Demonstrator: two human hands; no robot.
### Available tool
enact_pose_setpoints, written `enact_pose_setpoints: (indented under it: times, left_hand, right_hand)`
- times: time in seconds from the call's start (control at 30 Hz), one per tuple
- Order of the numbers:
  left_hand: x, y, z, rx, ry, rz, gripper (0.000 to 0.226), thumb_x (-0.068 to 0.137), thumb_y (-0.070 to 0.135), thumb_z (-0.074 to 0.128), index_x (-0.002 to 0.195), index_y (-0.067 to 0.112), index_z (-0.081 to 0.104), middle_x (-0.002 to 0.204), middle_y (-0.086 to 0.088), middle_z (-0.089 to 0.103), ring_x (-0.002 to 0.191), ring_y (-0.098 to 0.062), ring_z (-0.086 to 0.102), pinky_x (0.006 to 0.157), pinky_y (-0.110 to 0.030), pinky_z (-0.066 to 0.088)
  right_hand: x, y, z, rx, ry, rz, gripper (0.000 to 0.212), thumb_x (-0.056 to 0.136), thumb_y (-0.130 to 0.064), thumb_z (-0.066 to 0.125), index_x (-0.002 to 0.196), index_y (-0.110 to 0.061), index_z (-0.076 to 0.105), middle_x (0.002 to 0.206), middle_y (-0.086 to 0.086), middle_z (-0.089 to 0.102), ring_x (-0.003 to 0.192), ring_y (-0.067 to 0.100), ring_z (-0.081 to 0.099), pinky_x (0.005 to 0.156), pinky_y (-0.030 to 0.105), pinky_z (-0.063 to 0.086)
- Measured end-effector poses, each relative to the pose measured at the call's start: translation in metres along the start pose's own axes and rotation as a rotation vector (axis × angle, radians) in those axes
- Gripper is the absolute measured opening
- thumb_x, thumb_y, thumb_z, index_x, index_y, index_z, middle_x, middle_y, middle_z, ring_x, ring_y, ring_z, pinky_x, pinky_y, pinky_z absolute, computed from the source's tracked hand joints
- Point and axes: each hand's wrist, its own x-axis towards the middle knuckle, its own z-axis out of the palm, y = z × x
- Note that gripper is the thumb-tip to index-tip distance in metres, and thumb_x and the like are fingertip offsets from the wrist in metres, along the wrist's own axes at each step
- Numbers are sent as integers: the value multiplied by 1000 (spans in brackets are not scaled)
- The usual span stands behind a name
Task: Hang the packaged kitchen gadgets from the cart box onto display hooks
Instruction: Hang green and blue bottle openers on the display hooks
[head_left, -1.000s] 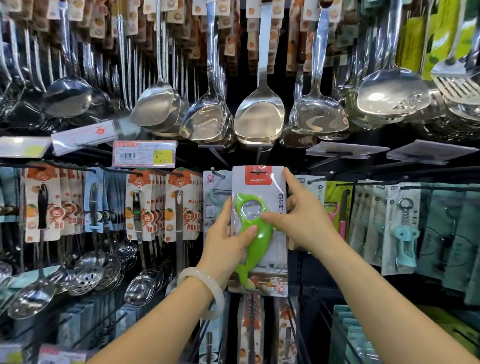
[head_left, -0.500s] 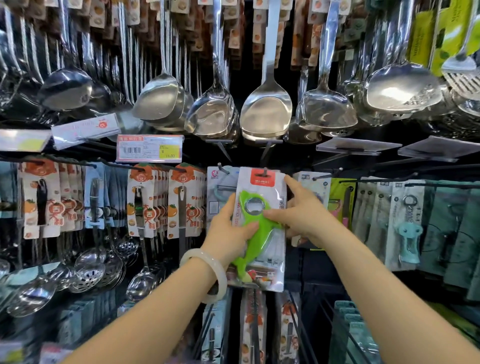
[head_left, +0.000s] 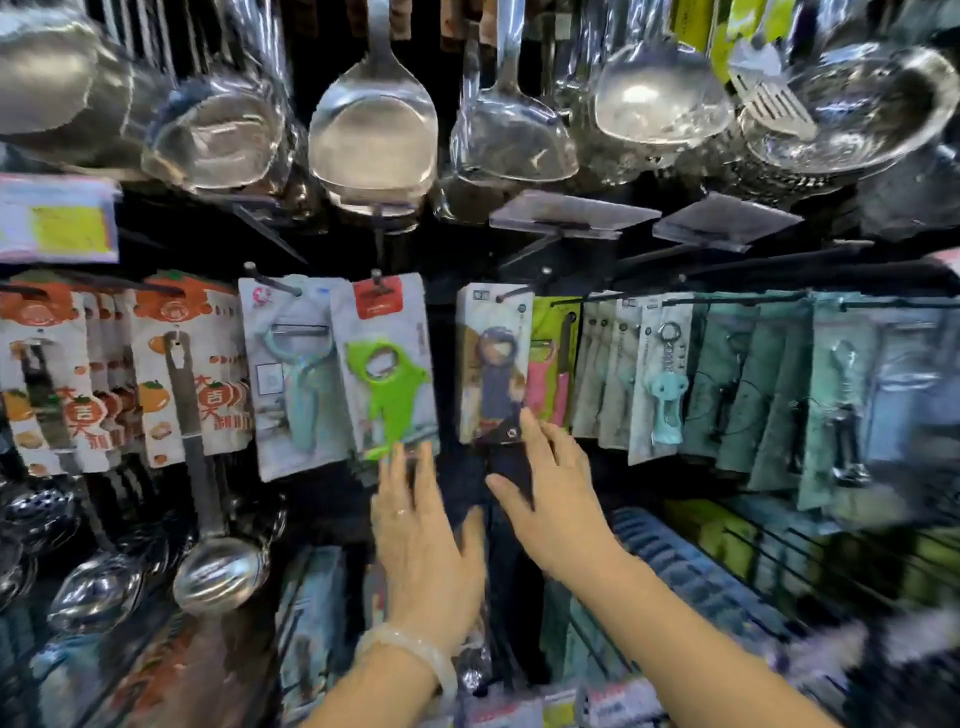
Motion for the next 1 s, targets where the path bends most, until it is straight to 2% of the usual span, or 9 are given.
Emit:
enact_pose_setpoints:
  times: [0.13, 0.23, 0.33, 0.47, 0.53, 0.6, 0.7, 0.83, 1.0]
  left_hand:
    - [-38, 31, 54, 197, -259, 240, 65, 85, 44, 38, 142, 17, 25, 150, -10, 22, 144, -19, -10, 106, -41, 10]
    - [-65, 81, 87, 230, -490, 355, 68, 89, 52, 28, 146, 18, 20, 154, -10, 5, 140, -14, -27, 109, -43, 8]
    - [-95, 150, 122, 150, -771, 458, 67, 97, 50, 23, 145, 25, -17, 134, 3, -47, 121, -9, -52, 113, -43, -17]
    - [-152, 243, 171, 155, -889, 546, 69, 97, 49, 24, 146, 24, -17, 134, 1, -44, 125, -17, -42, 111, -46, -20]
    - [-184, 287, 191, 148, -952, 605, 69, 97, 49, 24, 146, 23, -17, 134, 0, -43, 127, -17, -40, 112, -47, -19]
    - [-215, 329, 208, 133, -1019, 663, 68, 97, 51, 21, 147, 23, -17, 138, 1, -41, 136, -20, -34, 113, -47, -16]
    - [-258, 383, 233, 76, -1092, 719, 68, 97, 50, 23, 147, 23, -15, 150, -5, -32, 140, -22, -28, 115, -47, -12]
    - [-309, 442, 262, 15, -1194, 812, 69, 97, 50, 24, 147, 24, -17, 149, -4, -34, 139, -22, -30, 114, -46, -14]
    - [-357, 506, 297, -73, -1276, 915, 69, 97, 50, 26, 148, 25, -15, 152, -6, -31, 140, -24, -29, 114, -47, -11]
  right_hand:
    - [-55, 81, -10, -228, 55, 191, 73, 94, -59, 9, 139, -11, 39, 142, 20, 43, 134, 38, 34, 97, 51, 44]
    - [-99, 145, -36, -383, 37, 352, 70, 95, -57, 10, 135, -14, 46, 142, 17, 45, 133, 32, 26, 94, 51, 42]
    - [-146, 207, -79, -497, -4, 469, 89, 85, -68, -12, 145, -18, 30, 153, 10, 15, 143, 33, 6, 107, 51, 25]
    - [-213, 273, -148, -551, -76, 638, 73, 89, -63, 7, 149, -23, -1, 153, 4, -17, 144, 32, -12, 117, 47, 4]
    - [-246, 305, -176, -642, -71, 729, 67, 94, -57, 17, 148, -18, 20, 156, 13, 9, 143, 38, 14, 112, 51, 24]
    - [-281, 332, -204, -663, -77, 888, 66, 89, -56, 24, 129, -14, 56, 138, 18, 49, 122, 42, 50, 88, 55, 49]
    - [-335, 369, -235, -710, -114, 1006, 64, 87, -55, 30, 131, -15, 53, 140, 18, 46, 124, 44, 48, 90, 56, 47]
    - [-402, 412, -269, -702, -61, 1140, 78, 94, -55, 3, 118, -16, 66, 125, 15, 62, 112, 37, 60, 76, 51, 54]
    - [-452, 451, -302, -621, -36, 1229, 74, 89, -63, 7, 151, -21, 6, 158, 9, -8, 145, 32, -7, 116, 48, 7]
